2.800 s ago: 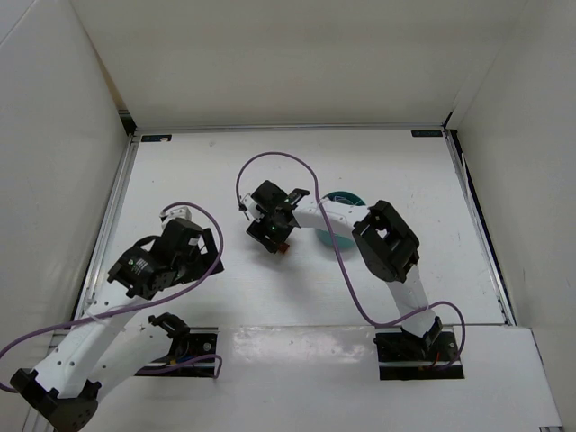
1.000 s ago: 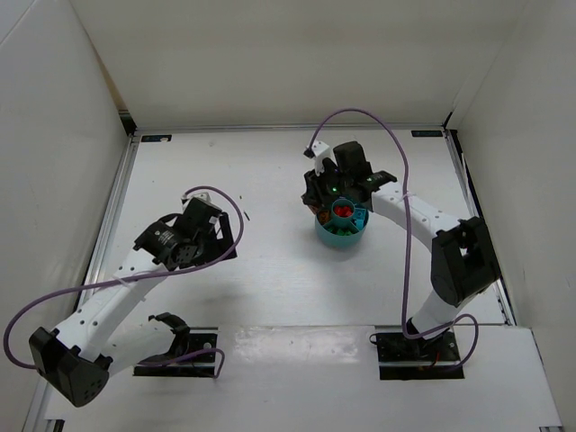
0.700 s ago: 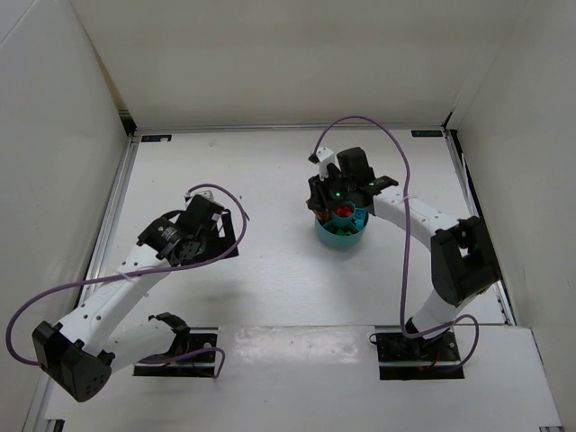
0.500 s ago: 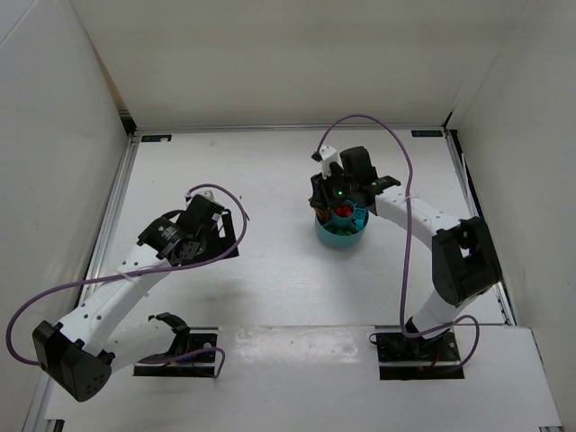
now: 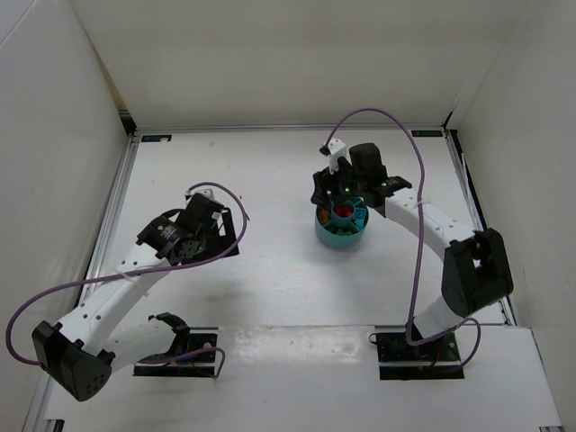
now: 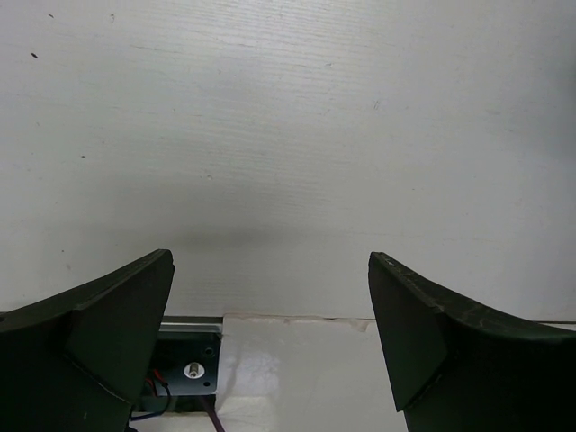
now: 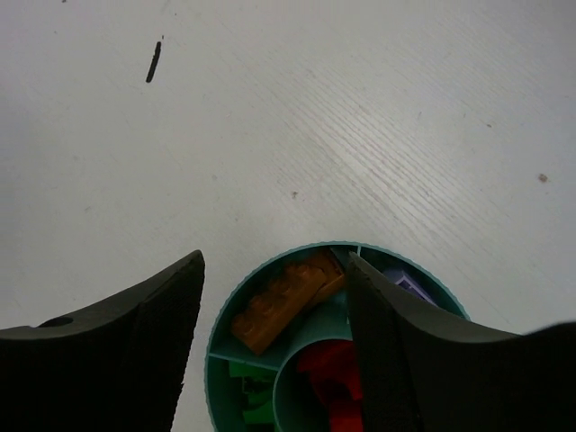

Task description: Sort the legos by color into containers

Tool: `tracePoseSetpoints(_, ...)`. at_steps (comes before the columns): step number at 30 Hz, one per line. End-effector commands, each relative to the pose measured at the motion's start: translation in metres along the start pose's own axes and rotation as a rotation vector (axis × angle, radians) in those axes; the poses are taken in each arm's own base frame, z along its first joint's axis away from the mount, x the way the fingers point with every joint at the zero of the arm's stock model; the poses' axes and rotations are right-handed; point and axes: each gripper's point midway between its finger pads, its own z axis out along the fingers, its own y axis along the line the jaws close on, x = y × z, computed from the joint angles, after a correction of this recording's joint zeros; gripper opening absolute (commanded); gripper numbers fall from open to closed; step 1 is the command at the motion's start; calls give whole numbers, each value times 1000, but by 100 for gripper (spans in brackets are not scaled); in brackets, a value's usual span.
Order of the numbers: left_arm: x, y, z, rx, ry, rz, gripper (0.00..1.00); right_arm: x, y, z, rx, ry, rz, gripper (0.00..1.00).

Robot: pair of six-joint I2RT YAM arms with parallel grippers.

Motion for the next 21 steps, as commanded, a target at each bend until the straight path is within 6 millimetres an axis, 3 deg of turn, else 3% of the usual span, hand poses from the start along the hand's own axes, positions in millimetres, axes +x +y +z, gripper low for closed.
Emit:
tracePoseSetpoints(1, -16, -10, -9, 38, -44, -9, 100, -43, 7, -30, 32, -122, -25, 68)
tracePoseSetpoints(2, -16, -11, -9, 43, -46, -12, 100, -48, 6, -35, 46, -137, -20, 90)
tracePoseSetpoints(5, -19, -13, -11, 53, -58, -15, 100, -60, 2, -59, 91, -167, 77, 90)
tracePoseSetpoints(6, -21, -13, -11, 55, -61, -18, 100, -68, -6, -71, 121, -190, 106, 90)
tracePoseSetpoints(8, -24, -14, -14, 58, -72, -19, 100, -62, -17, -88, 161, -177, 212, 90)
tracePoseSetpoints(9, -25, -15, -15, 61, -77, -22, 100, -63, -37, -104, 226, -196, 258, 90)
tracePoseSetpoints(11, -29, -12, -18, 49, -94, -22, 100, -52, -41, -124, 271, -178, 358, 90)
tracePoseSetpoints(12, -32, -12, -19, 48, -105, -27, 100, -44, -68, -138, 353, -186, 446, 90)
tracePoseSetpoints(13, -32, -10, -20, 46, -116, -27, 100, -35, -67, -149, 364, -168, 497, 90)
tracePoseSetpoints(14, -36, -12, -21, 56, -133, -26, 100, -25, -90, -165, 417, -180, 556, 90)
tracePoseSetpoints(18, -43, -11, -23, 56, -176, -20, 100, 3, -101, -188, 475, -180, 652, 90)
tracePoseSetpoints(19, -45, -10, -24, 49, -188, -21, 100, 6, -107, -202, 524, -204, 657, 90)
tracePoseSetpoints(21, -49, -7, -24, 37, -206, -16, 100, 10, -107, -208, 542, -199, 649, 90)
